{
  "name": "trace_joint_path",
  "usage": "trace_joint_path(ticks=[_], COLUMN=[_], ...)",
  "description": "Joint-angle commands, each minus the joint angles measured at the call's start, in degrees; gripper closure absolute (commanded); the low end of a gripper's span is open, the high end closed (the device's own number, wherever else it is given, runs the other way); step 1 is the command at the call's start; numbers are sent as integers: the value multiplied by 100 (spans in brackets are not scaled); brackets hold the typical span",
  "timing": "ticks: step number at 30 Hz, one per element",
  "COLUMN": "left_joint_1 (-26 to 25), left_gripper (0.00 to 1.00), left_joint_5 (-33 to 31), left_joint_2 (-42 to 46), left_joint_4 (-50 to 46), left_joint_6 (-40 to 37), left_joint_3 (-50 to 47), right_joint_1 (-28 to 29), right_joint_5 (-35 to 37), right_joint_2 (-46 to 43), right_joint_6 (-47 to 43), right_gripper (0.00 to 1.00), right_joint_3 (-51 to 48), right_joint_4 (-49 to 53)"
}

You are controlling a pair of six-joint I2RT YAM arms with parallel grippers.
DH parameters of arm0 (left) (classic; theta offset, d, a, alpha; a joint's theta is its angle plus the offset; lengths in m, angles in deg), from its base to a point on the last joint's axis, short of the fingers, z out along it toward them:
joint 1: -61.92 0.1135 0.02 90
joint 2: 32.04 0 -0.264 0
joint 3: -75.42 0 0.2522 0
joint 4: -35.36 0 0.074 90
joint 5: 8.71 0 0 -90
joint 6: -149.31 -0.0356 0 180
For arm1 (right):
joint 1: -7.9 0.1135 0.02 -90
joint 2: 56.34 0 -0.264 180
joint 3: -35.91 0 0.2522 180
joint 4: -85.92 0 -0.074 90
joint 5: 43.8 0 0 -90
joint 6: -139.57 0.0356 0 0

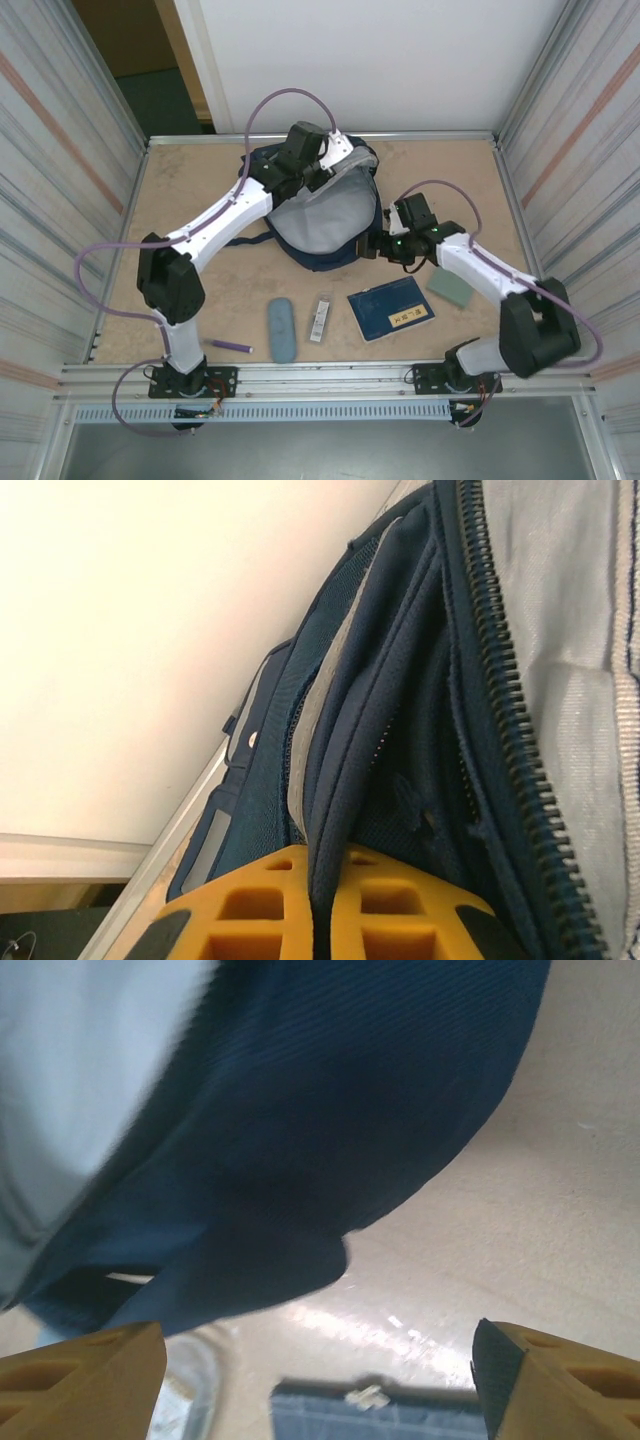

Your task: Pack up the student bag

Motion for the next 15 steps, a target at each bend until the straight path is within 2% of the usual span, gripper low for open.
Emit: trace_joint_path(ticks=[1,7,15], left_joint_1=[17,145,278], left_gripper=[100,100,100], left_joint_5=[170,386,222], left_joint_2=[648,776,414], left_joint_4=[877,967,1180], left_joint_6=[-93,154,184], left_joint_3=[47,-486,-1387], right_joint_1=[34,78,69], right_joint_5=[163,389,825], right_joint_2=[361,302,-589], right_joint_6=[34,105,365], right_gripper=[20,16,14], right_joint_3=[-95,139,50], right_joint_4=[-436,78,1262])
